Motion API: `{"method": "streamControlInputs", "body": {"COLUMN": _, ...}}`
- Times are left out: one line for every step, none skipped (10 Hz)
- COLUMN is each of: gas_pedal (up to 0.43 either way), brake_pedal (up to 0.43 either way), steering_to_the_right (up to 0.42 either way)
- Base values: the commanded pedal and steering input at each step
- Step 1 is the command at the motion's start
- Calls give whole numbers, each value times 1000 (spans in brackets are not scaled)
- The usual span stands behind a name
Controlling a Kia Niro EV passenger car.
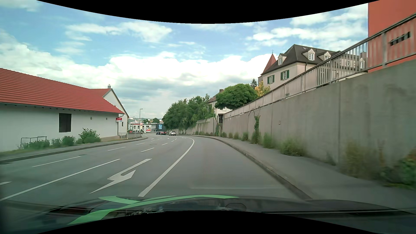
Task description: Follow the waypoints while adhering to traffic rules and regulations
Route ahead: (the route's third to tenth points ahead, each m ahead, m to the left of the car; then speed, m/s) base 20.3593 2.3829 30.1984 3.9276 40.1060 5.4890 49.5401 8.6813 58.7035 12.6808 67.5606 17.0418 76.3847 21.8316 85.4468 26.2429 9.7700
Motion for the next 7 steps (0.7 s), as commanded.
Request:
{"method": "streamControlInputs", "body": {"gas_pedal": 138, "brake_pedal": 0, "steering_to_the_right": -33}}
{"method": "streamControlInputs", "body": {"gas_pedal": 138, "brake_pedal": 0, "steering_to_the_right": -33}}
{"method": "streamControlInputs", "body": {"gas_pedal": 130, "brake_pedal": 0, "steering_to_the_right": -32}}
{"method": "streamControlInputs", "body": {"gas_pedal": 130, "brake_pedal": 0, "steering_to_the_right": -30}}
{"method": "streamControlInputs", "body": {"gas_pedal": 130, "brake_pedal": 0, "steering_to_the_right": -29}}
{"method": "streamControlInputs", "body": {"gas_pedal": 130, "brake_pedal": 0, "steering_to_the_right": -28}}
{"method": "streamControlInputs", "body": {"gas_pedal": 130, "brake_pedal": 0, "steering_to_the_right": -28}}
